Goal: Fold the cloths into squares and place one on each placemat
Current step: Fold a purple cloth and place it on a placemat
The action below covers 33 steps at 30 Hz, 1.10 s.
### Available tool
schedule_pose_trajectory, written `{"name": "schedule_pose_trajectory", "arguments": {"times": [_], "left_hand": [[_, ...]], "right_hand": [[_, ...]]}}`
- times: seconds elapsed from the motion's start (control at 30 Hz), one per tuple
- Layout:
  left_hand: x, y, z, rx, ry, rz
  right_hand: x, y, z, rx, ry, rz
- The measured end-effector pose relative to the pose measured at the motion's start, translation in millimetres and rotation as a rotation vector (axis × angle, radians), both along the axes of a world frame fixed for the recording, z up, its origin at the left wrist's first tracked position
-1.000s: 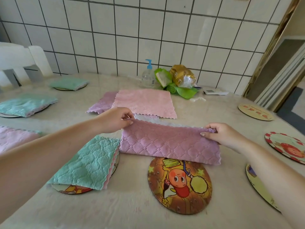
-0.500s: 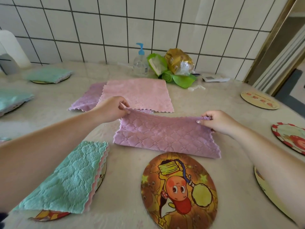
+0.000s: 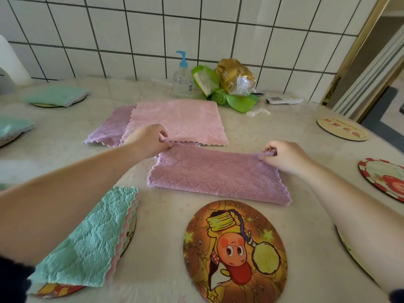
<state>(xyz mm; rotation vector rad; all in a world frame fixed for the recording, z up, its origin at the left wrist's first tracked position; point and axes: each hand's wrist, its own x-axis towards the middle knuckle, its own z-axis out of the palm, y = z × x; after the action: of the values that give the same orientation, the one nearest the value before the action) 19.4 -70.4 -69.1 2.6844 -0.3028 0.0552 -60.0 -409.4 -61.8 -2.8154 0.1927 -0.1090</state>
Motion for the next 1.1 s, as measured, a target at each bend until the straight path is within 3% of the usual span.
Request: {"name": "schedule_pose_trajectory", "arguments": {"times": [0.07, 0.17, 0.3, 0.43, 0.7, 1.1], "left_hand": [[-3.6, -1.8, 3.5, 0.141, -0.087, 0.020], [-22.8, -19.5, 11.8, 0.257, -0.220, -0.036], [-58.6, -68.7, 6.0, 0.250, -0.204, -0.317], [-73.7, -84.6, -18.6, 0.373, -0.198, -0.441], [-77.6, -63.1, -23.5, 0.457, 0.022, -0.391], [-75.3, -33.3, -16.7, 0.506, 0.063, -0.309]], "right_hand": [[-2.9, 1.4, 1.4, -0.196, -0.036, -0.003], [-10.4, 28.8, 4.5, -0.305, -0.127, 0.084], [-17.4, 93.8, 1.8, -0.201, 0.004, 0.235], [-24.2, 118.2, -19.7, -0.189, 0.058, 0.251], [-38.3, 87.7, -30.7, -0.276, 0.134, 0.199], [-55.2, 56.1, -21.0, -0.238, 0.242, 0.068]]}}
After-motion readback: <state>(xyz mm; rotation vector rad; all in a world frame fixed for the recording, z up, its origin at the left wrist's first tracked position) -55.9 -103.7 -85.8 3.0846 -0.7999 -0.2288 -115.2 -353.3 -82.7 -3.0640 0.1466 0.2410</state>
